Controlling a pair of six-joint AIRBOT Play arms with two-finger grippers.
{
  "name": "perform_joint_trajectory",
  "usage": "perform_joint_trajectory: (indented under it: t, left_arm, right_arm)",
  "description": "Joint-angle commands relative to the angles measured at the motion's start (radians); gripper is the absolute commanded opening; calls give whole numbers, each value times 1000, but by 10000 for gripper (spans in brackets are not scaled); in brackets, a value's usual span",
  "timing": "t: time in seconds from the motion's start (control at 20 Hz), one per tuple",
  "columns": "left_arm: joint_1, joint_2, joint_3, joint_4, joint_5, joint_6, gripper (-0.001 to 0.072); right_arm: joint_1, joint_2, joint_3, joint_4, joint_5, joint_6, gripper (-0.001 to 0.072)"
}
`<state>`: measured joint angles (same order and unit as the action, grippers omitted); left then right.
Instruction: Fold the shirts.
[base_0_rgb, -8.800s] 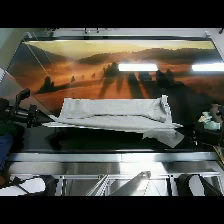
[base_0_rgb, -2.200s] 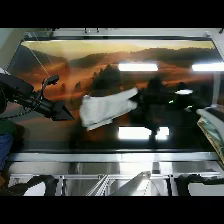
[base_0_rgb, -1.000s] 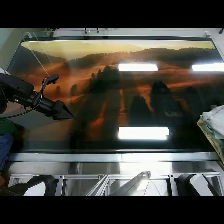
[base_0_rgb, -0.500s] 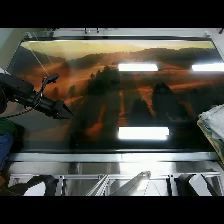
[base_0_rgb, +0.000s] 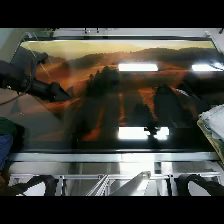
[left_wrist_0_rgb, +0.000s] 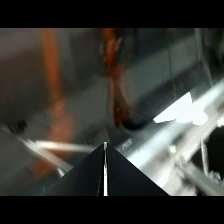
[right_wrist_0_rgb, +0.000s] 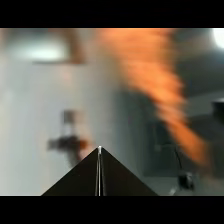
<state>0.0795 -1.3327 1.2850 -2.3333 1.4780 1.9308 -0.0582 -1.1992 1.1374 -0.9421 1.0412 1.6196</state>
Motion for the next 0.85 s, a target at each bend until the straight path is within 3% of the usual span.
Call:
perform_joint_trajectory:
  t: [0.0,0.15,0.8]
  left_arm:
    - [0,-72,101,0,-31,-30,15]
    - [0,-124,105,-16,-28,-39,15]
    - [0,-129,105,-16,49,-39,12]
  right_arm:
    - [217,-234,166,39,-99,-44,15]
    - [259,-309,212,39,-116,-53,15]
    - [261,-311,209,116,-68,-50,16]
